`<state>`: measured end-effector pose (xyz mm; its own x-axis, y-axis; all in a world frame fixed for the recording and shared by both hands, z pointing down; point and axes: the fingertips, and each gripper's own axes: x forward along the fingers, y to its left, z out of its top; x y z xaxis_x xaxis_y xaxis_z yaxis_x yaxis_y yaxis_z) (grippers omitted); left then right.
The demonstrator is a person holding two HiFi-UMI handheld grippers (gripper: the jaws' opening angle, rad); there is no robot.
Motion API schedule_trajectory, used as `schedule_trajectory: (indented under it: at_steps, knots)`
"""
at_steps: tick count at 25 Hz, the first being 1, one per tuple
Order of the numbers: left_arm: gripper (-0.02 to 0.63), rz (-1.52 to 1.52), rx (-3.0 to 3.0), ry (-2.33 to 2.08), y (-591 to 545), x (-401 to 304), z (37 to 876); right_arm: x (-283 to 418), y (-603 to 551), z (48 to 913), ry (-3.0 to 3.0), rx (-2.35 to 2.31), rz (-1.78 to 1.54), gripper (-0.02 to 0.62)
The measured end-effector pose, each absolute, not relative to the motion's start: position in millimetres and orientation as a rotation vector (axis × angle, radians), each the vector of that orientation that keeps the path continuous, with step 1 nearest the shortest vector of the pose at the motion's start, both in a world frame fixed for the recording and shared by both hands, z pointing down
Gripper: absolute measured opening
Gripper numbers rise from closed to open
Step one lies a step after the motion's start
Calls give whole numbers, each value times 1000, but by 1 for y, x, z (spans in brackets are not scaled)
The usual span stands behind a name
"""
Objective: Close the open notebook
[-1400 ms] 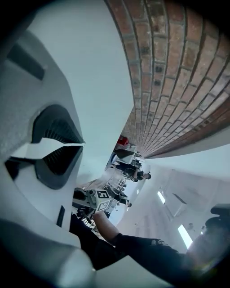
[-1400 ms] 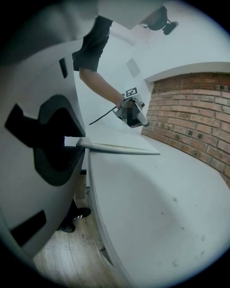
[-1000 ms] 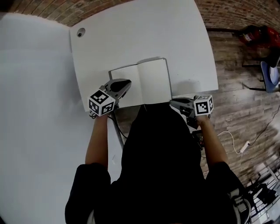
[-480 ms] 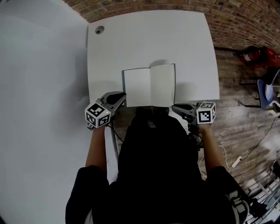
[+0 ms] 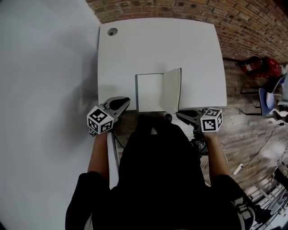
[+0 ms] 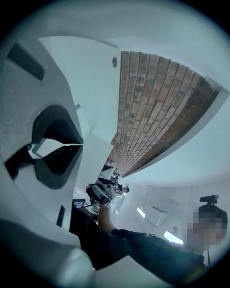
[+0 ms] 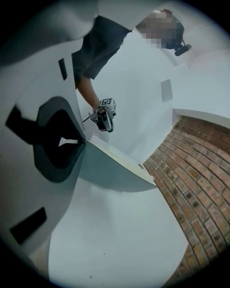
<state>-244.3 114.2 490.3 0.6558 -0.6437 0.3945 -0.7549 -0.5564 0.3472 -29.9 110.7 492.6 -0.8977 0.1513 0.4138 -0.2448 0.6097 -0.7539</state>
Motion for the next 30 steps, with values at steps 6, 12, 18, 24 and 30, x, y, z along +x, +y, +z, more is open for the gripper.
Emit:
schedule_trajectory:
  at_steps: [6, 12, 18, 24, 30]
  knots:
    - [23, 280, 2395, -1069, 124, -265, 491, -66, 123, 487, -2366, 47, 1133, 32]
    - [23, 270, 2392, -1064, 139, -280, 492, -100, 135, 490, -2341, 0, 1114, 31]
    - [23, 264, 2385, -1058, 151, -292, 498, -129, 146, 503, -2312, -33, 1105, 26]
    - [23, 260, 2375, -1043, 161, -298, 504, -153, 155, 520, -2281, -55, 1116, 23]
    - [23, 267, 2352, -1028, 170, -302, 515, -173, 161, 546, -2223, -79, 1118, 24]
